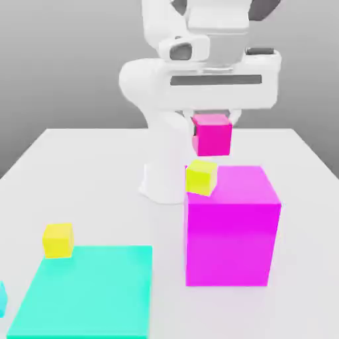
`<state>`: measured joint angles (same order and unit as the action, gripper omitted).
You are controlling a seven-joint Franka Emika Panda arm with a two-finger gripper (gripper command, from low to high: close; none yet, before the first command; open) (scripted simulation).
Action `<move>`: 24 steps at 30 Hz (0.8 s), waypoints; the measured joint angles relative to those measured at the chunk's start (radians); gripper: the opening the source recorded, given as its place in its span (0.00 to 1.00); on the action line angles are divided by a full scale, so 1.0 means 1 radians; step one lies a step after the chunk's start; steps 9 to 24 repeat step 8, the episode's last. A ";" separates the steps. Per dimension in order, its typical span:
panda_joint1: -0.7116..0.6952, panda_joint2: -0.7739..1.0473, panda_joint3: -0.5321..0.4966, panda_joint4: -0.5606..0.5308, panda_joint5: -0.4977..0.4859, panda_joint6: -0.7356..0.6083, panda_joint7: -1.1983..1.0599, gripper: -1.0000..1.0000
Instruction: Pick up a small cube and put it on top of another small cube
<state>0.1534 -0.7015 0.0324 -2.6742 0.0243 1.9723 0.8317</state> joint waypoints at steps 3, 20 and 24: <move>-0.003 0.010 0.004 -0.073 0.008 0.083 -0.009 0.00; -0.006 0.032 0.008 -0.120 0.012 0.153 -0.011 1.00; -0.006 0.032 0.008 -0.120 0.012 0.153 -0.011 1.00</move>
